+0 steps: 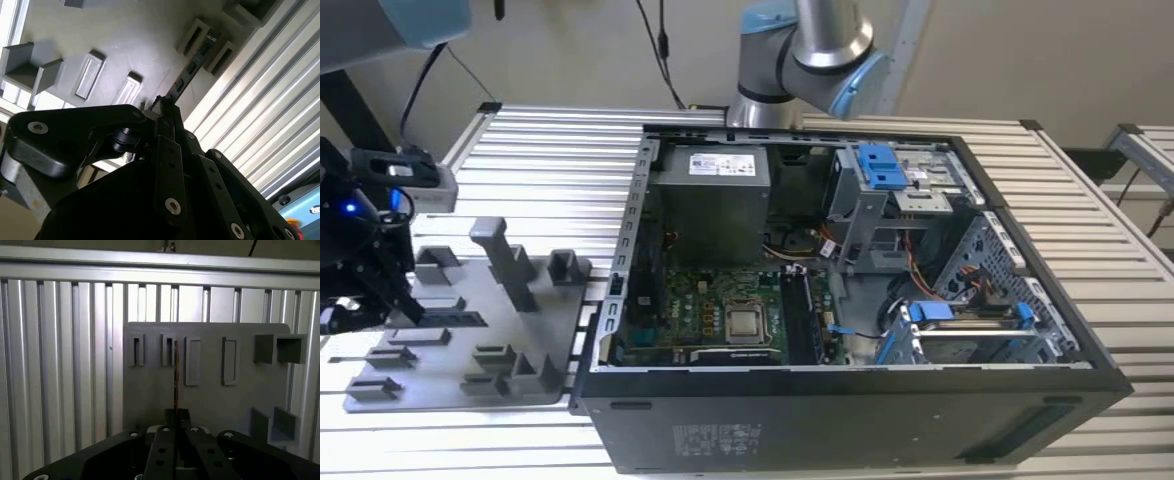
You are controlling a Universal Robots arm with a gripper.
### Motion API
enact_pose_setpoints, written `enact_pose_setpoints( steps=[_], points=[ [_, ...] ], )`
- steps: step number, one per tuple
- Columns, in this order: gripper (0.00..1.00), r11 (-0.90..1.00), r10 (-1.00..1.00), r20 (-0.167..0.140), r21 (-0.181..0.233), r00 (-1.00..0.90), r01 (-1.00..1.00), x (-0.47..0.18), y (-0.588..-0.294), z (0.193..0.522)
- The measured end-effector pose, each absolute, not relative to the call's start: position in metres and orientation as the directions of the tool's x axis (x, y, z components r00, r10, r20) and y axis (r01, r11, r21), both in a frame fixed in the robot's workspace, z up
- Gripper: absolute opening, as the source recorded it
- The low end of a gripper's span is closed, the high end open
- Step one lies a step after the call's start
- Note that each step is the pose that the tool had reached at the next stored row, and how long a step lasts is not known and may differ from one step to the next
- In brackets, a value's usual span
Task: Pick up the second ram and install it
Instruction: 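Pick up the second ram and move it above second insertion slot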
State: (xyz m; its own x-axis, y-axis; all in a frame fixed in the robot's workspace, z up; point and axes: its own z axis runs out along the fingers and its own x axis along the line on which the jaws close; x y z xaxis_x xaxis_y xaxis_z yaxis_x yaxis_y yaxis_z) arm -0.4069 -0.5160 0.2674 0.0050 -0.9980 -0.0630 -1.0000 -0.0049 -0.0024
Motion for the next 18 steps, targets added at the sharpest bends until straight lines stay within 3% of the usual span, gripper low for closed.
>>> enact_pose_setpoints(
  steps=[18],
  points=[
    [0.14, -0.005, -0.998, -0.063, -0.002, 0.005, -1.000, -0.407, -0.516, 0.303]
  ],
)
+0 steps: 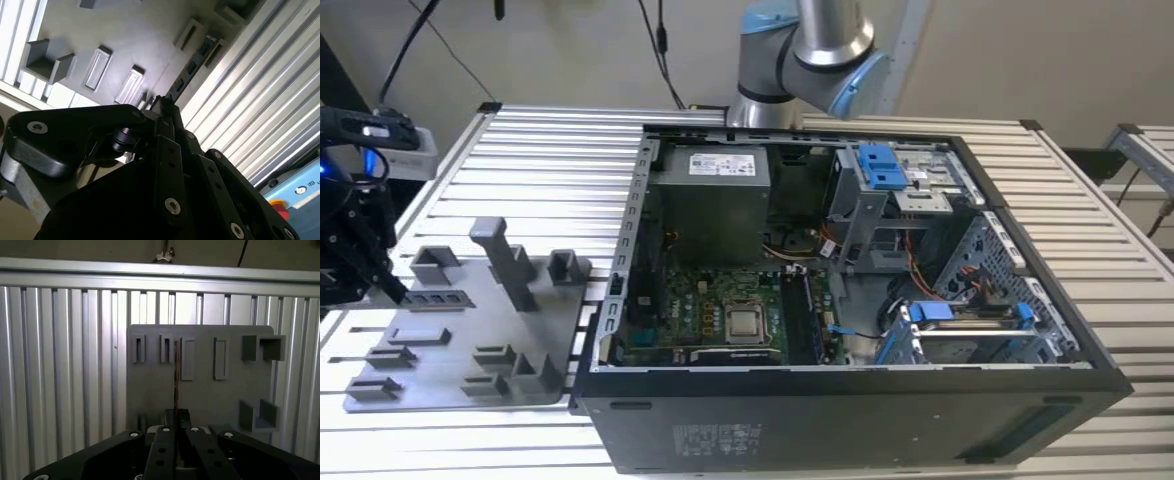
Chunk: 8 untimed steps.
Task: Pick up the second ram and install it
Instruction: 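Pick up the second ram and move it above second insertion slot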
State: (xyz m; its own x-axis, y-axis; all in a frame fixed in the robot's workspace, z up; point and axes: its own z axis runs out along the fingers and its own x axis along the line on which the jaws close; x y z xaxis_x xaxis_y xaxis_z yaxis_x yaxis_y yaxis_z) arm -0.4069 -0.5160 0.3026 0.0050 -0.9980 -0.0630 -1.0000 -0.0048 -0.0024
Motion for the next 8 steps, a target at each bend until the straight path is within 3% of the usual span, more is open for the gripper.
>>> enact_pose_setpoints(
  steps=[8],
  points=[
    [0.14, -0.005, -0.998, -0.063, -0.003, 0.005, -1.000, -0.407, -0.516, 0.321]
  ],
)
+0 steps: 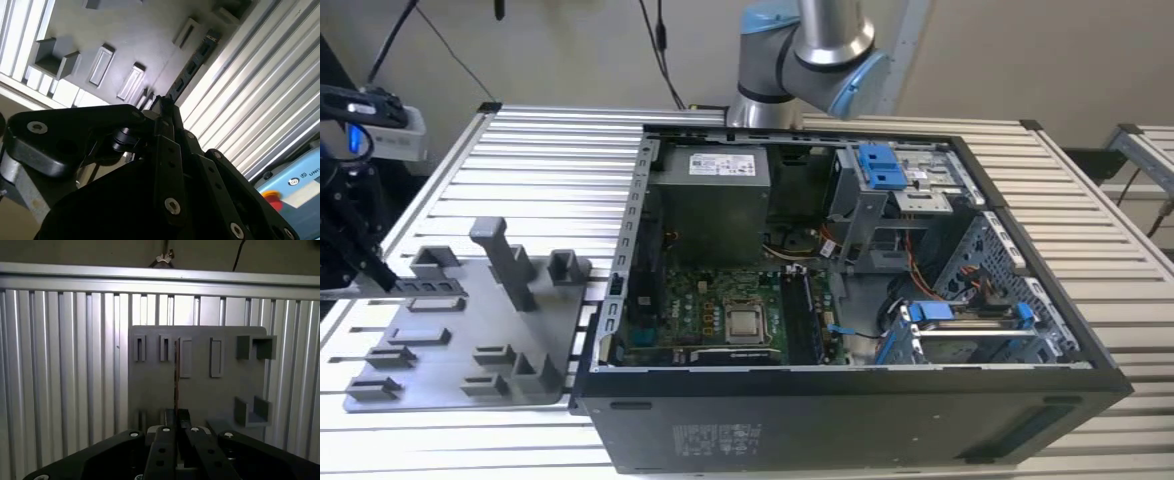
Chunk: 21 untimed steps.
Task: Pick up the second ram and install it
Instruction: 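Pick up the second ram and move it above second insertion slot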
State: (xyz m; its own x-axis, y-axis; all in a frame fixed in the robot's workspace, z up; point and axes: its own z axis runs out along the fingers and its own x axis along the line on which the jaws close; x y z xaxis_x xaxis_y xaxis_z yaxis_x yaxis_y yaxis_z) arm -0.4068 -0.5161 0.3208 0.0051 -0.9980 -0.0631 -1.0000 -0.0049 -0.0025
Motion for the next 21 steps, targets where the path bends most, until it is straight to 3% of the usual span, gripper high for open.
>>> enact_pose_setpoints(
  steps=[21],
  points=[
    [0.14, -0.005, -0.998, -0.063, -0.002, 0.005, -1.000, -0.407, -0.516, 0.373]
  ],
)
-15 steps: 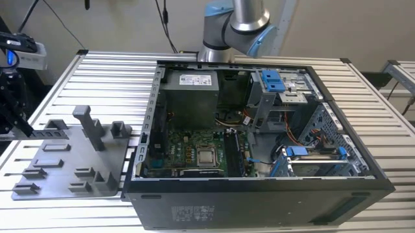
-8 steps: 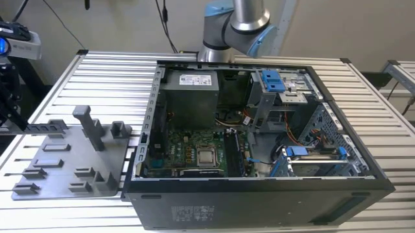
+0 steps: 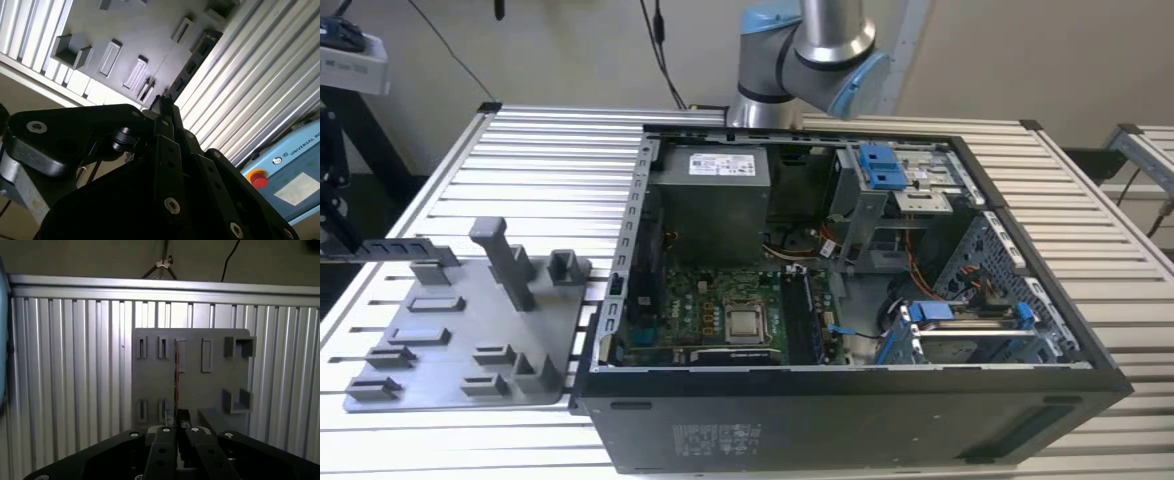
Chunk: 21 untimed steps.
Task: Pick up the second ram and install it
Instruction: 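Pick up the second ram and move it above second insertion slot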
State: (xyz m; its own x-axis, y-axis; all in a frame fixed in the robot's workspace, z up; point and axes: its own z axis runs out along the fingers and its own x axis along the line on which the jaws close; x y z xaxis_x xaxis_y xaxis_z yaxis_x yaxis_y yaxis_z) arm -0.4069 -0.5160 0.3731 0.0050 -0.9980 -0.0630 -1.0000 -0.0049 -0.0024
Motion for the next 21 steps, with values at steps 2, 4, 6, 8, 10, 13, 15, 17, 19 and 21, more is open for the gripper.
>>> enact_pose_setpoints(
  steps=[2, 4, 6, 8, 10, 13, 15, 17, 19, 21],
  points=[
    [0.14, -0.005, -0.998, -0.063, -0.002, 0.005, -1.000, -0.407, -0.516, 0.378],
    [0.14, -0.005, -0.998, -0.063, -0.002, 0.005, -1.000, -0.407, -0.516, 0.384],
    [0.14, -0.005, -0.998, -0.063, -0.002, 0.005, -1.000, -0.407, -0.516, 0.389],
    [0.14, -0.005, -0.998, -0.063, -0.002, 0.005, -1.000, -0.407, -0.516, 0.395],
    [0.14, -0.005, -0.998, -0.063, -0.002, 0.005, -1.000, -0.407, -0.516, 0.400],
    [0.14, -0.005, -0.998, -0.063, -0.002, 0.005, -1.000, -0.407, -0.516, 0.407],
    [0.14, -0.005, -0.998, -0.063, -0.002, 0.005, -1.000, -0.407, -0.516, 0.411],
    [0.14, -0.005, -0.998, -0.063, -0.002, 0.005, -1.000, -0.407, -0.516, 0.413],
    [0.14, -0.005, -0.998, -0.063, -0.003, 0.005, -1.000, -0.407, -0.516, 0.413],
    [0.14, -0.005, -0.998, -0.063, -0.002, 0.005, -1.000, -0.407, -0.516, 0.413]
  ],
)
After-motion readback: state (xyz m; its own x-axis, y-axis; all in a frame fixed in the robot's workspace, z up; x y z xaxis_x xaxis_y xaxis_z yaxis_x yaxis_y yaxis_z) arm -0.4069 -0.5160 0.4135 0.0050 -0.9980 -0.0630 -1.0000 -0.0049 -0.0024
